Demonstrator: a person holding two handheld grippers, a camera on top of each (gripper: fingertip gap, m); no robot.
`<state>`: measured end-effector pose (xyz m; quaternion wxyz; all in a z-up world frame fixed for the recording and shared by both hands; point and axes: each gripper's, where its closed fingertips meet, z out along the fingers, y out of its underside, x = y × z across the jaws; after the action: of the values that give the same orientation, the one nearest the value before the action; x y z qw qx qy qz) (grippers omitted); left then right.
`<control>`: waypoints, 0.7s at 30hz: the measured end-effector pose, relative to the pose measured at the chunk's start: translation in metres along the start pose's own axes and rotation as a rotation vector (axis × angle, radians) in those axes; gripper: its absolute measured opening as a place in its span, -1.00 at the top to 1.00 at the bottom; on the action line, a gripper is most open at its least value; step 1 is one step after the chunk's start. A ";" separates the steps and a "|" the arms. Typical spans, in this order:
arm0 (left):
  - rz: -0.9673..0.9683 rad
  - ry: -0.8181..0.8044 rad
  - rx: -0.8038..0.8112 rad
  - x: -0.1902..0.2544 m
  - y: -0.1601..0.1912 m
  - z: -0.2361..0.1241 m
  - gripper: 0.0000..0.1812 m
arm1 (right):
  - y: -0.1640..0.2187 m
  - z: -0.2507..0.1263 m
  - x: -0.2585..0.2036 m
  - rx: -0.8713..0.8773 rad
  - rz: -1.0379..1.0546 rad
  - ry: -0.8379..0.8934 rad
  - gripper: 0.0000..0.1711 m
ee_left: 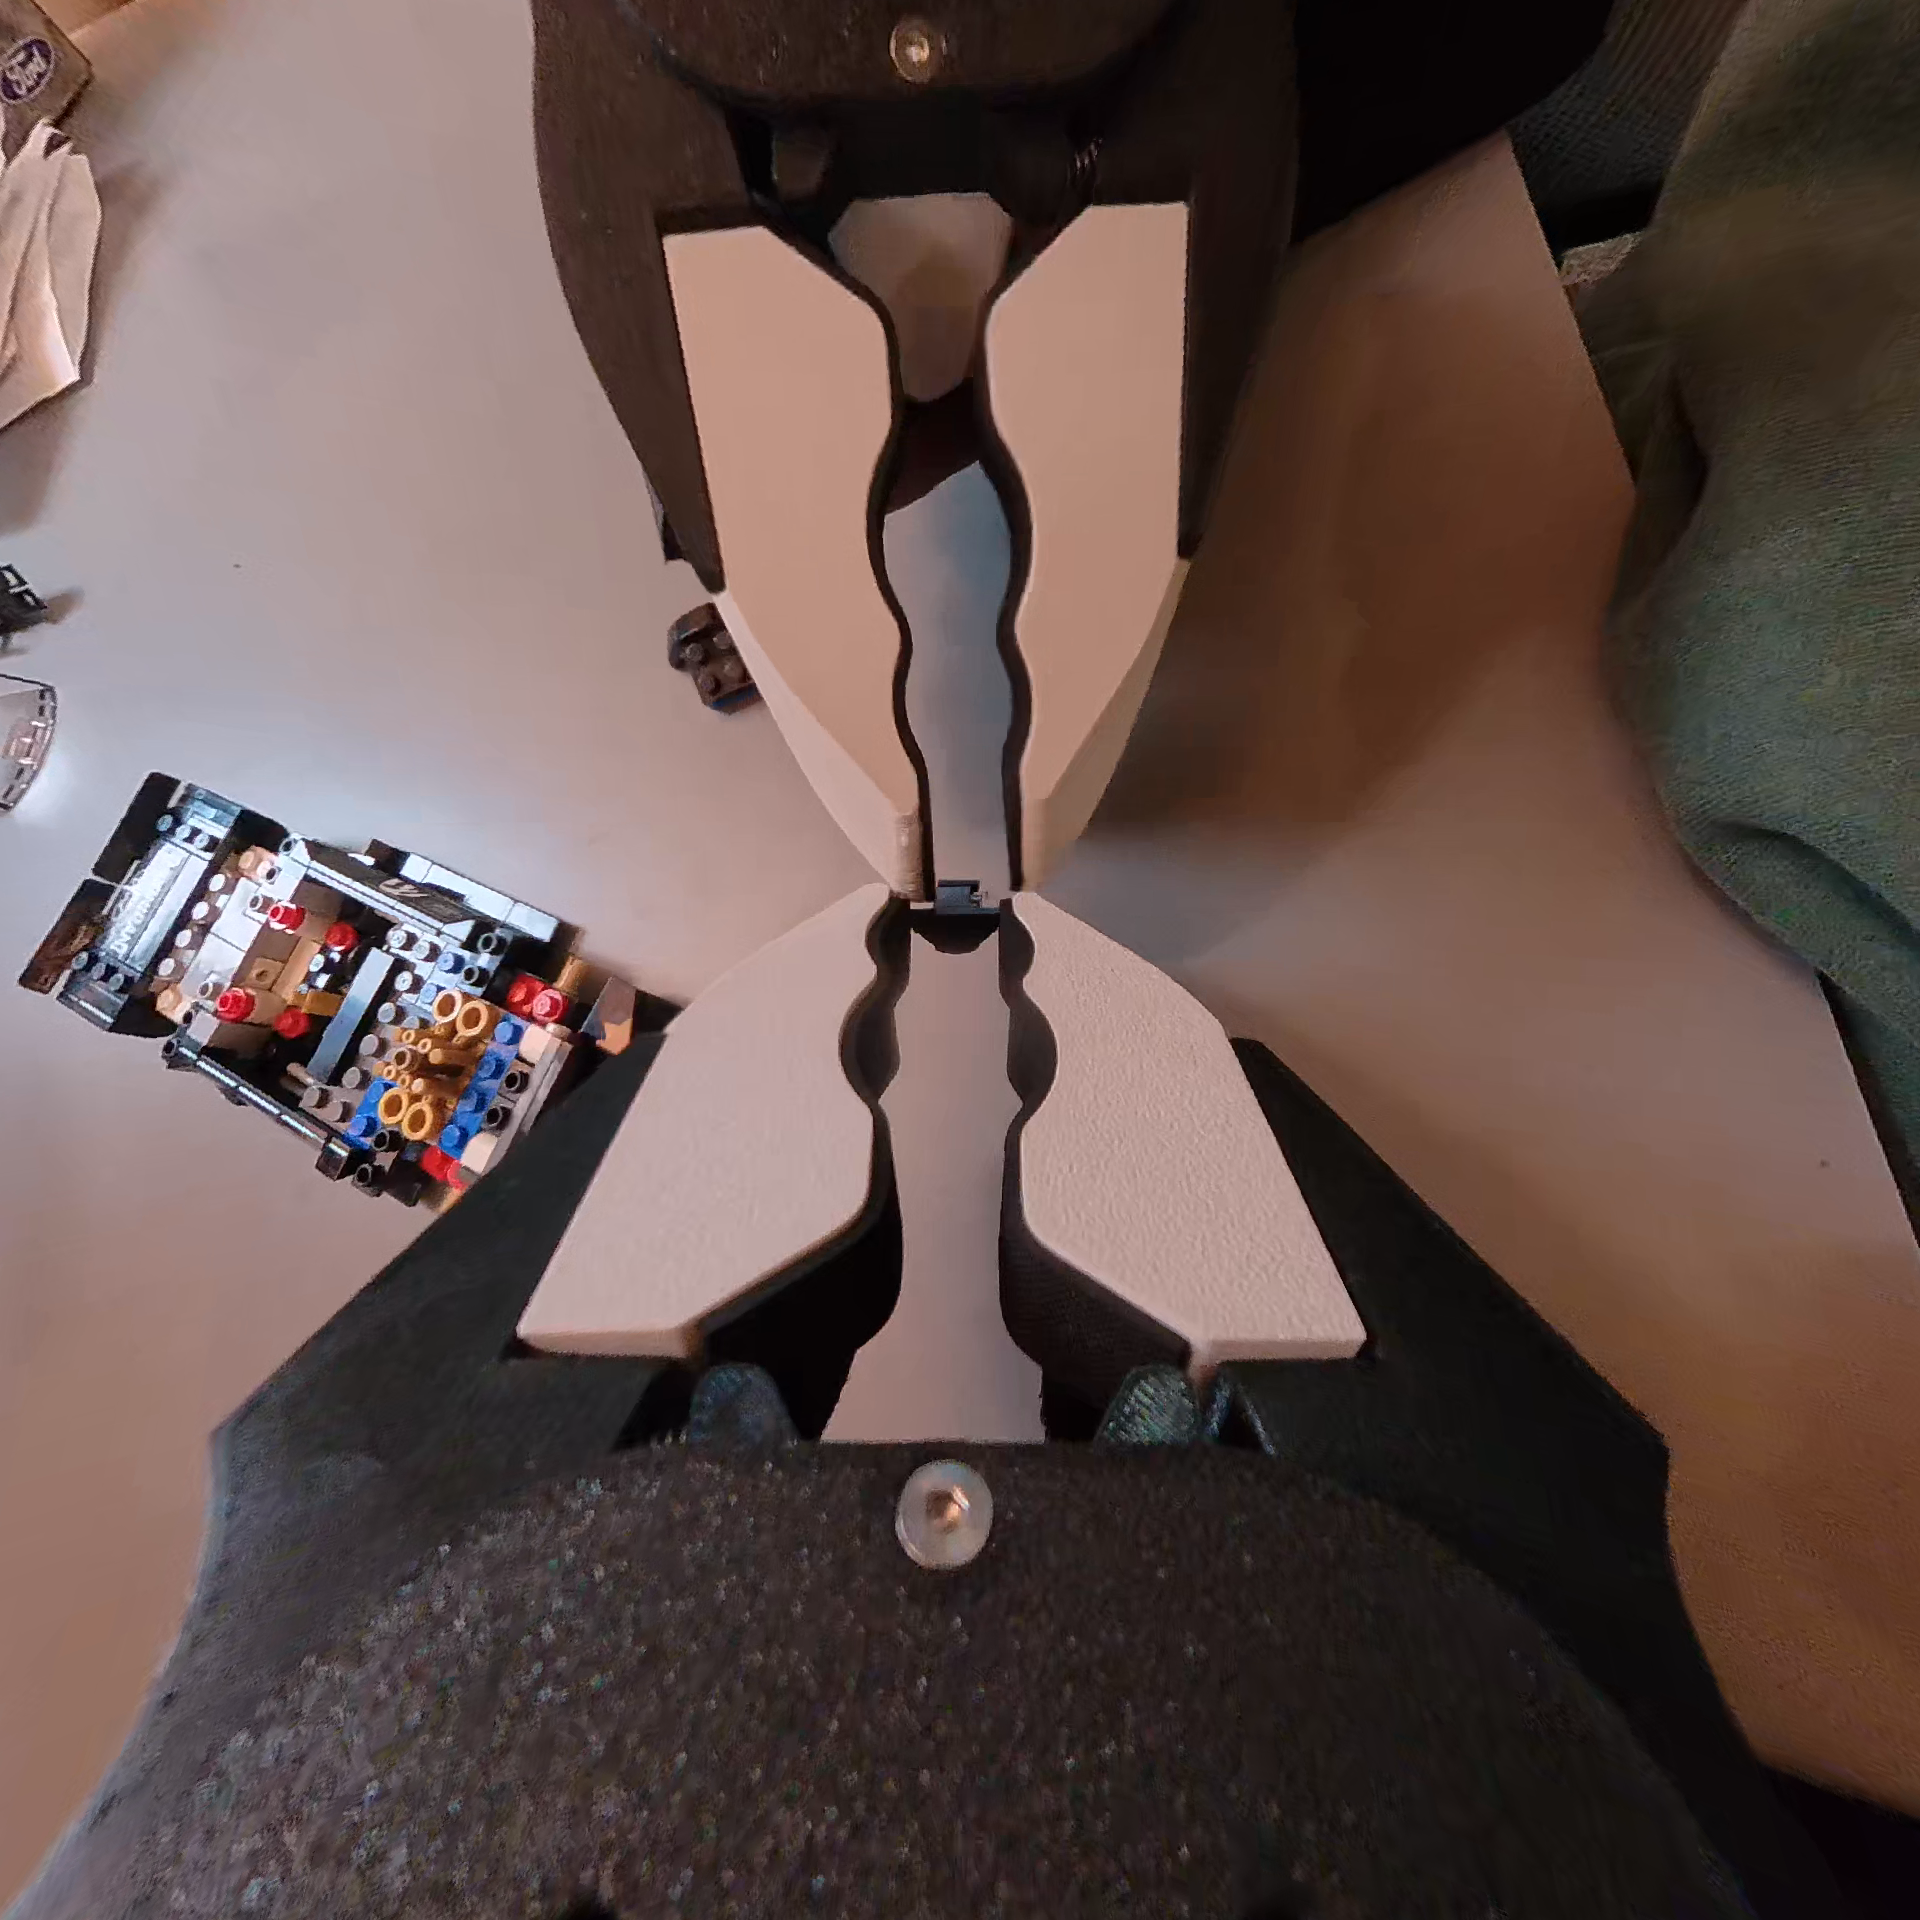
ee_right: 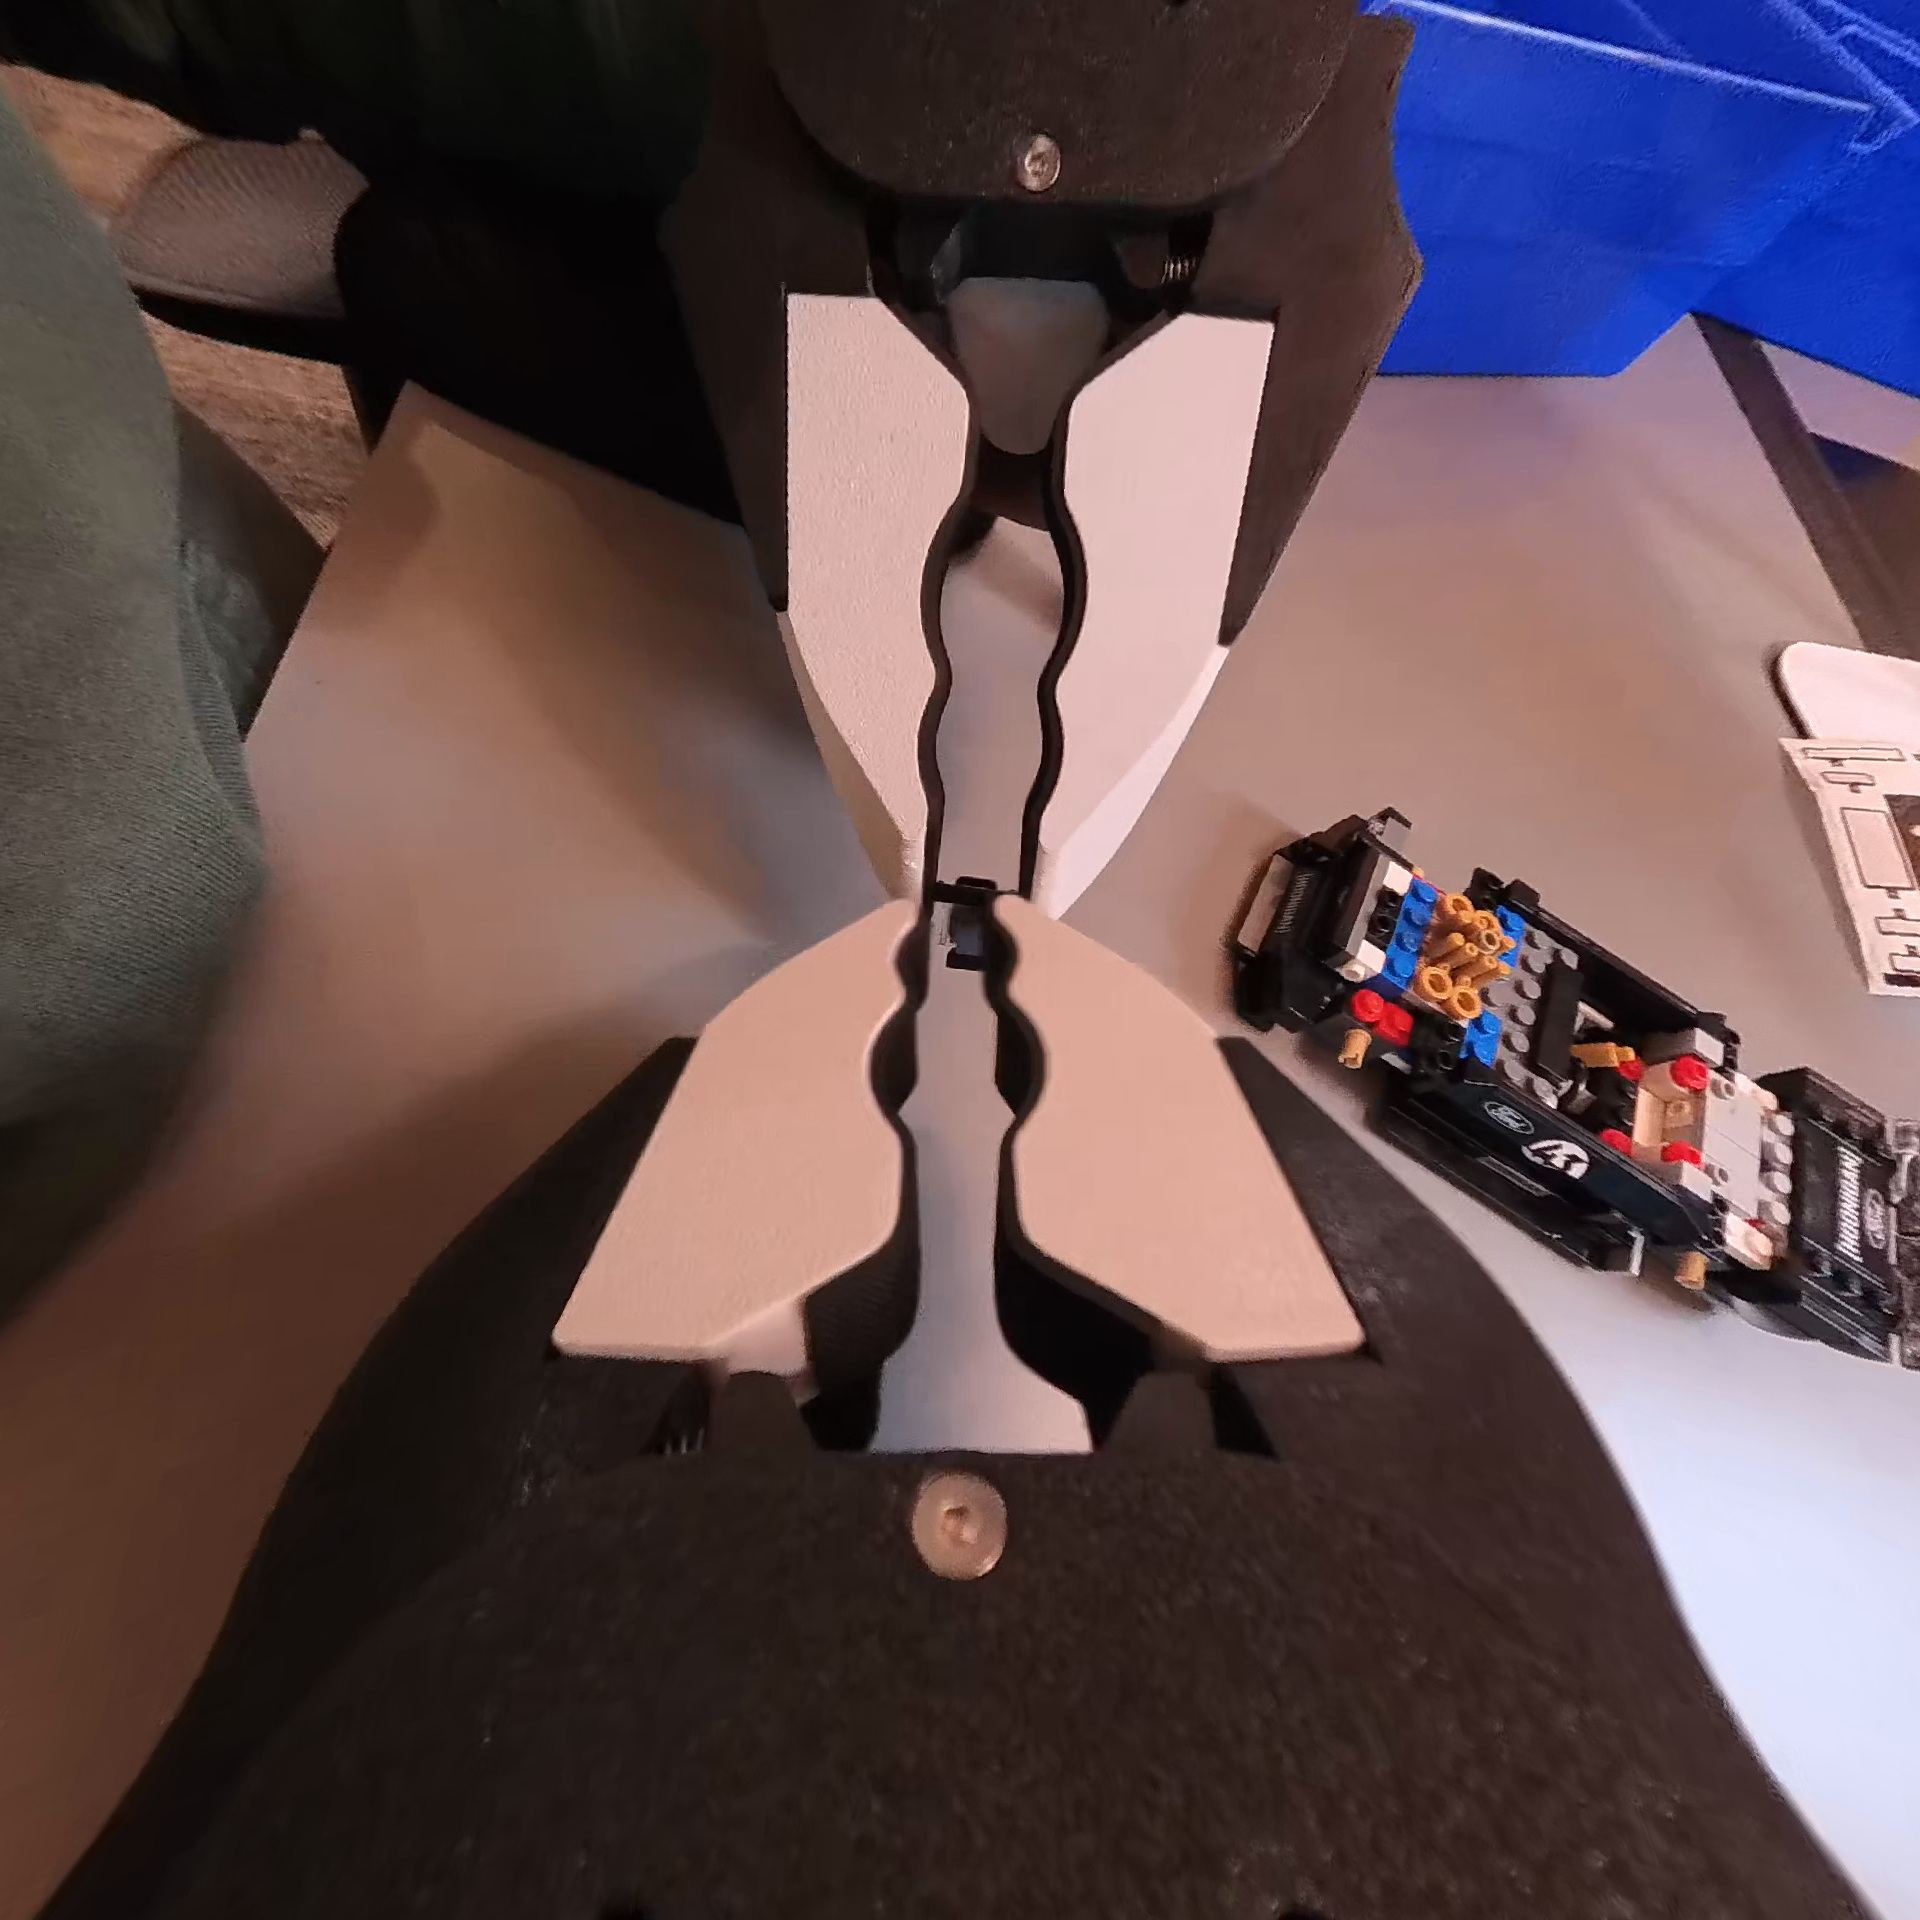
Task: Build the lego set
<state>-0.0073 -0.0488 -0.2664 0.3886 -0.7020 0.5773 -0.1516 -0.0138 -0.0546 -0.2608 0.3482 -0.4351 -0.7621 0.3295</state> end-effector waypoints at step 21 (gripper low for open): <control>-0.003 -0.021 0.076 0.000 -0.009 -0.008 0.83 | -0.002 -0.002 0.003 0.020 0.032 0.008 0.89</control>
<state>-0.0065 -0.0515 -0.2543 0.4208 -0.6891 0.5659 -0.1667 -0.0144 -0.0523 -0.2574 0.3506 -0.4448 -0.7503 0.3409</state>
